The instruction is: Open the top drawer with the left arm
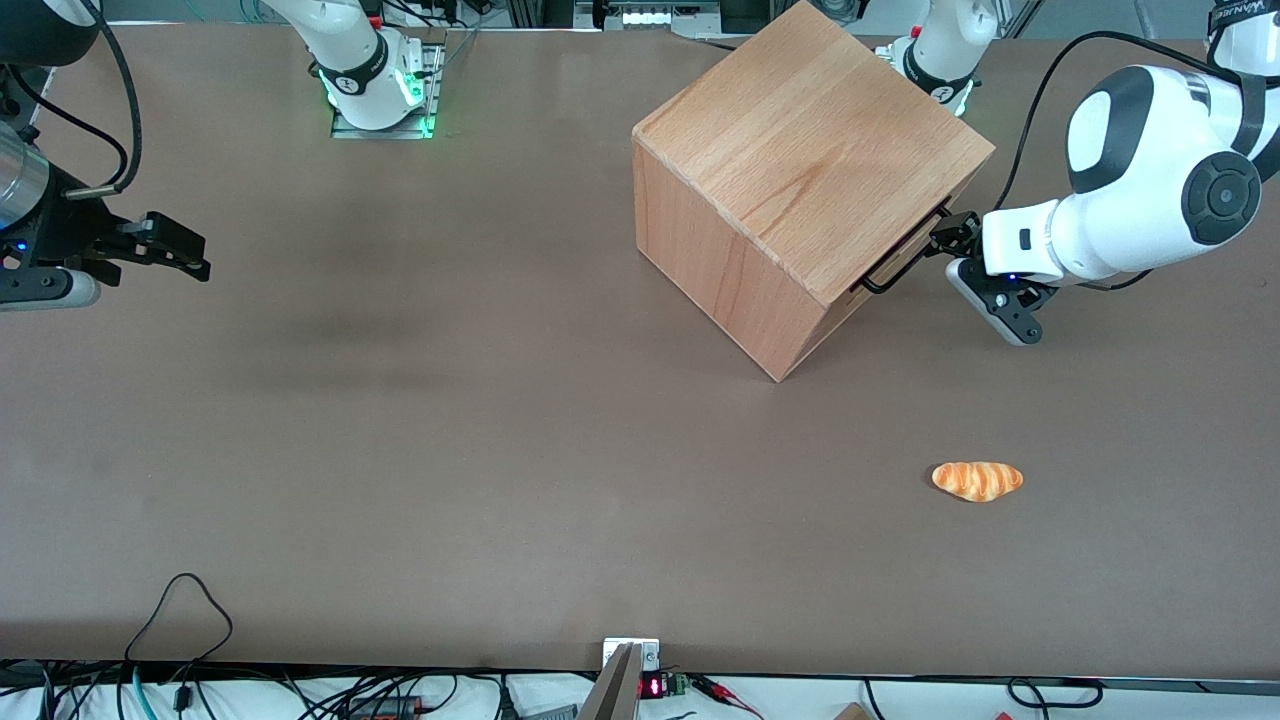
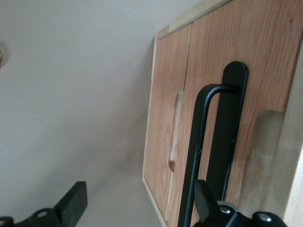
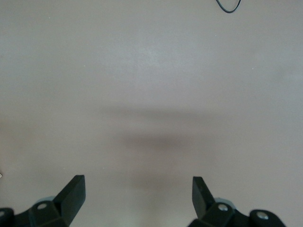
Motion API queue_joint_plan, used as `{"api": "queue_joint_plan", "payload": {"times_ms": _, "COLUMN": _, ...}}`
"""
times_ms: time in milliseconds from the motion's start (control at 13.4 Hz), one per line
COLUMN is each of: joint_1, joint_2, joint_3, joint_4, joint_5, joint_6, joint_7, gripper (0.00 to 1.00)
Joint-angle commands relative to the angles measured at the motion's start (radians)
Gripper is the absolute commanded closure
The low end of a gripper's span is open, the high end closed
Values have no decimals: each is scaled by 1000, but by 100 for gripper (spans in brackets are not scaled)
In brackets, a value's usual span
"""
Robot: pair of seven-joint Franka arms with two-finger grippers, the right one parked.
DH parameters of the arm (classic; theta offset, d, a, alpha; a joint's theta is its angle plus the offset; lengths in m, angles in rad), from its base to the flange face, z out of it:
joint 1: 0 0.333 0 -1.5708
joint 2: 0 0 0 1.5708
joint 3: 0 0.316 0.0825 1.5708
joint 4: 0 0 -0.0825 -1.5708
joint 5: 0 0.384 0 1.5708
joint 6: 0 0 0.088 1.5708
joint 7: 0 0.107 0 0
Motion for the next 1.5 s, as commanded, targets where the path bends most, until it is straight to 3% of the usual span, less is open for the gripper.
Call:
{"api": "queue_joint_plan", "payload": {"times_ms": 0, "joint_1": 2, "joint_2": -28, "joint_3": -8, "joint_4": -43, "joint_5": -49, "joint_6": 13, "joint_7": 37, "gripper": 0}}
{"api": "queue_joint_plan", "payload": {"times_ms": 449, "joint_1": 2, "joint_2": -27, "joint_3": -15, "joint_4": -70, "joint_5": -83, "joint_6": 30, "joint_7": 57, "gripper": 0}}
{"api": "queue_joint_plan", "payload": {"times_ms": 1421, "joint_1": 2, "joint_2": -17, "joint_3": -18, "joint_4": -135, "joint_5": -85, "joint_6": 135, "joint_7": 75, "gripper": 0}}
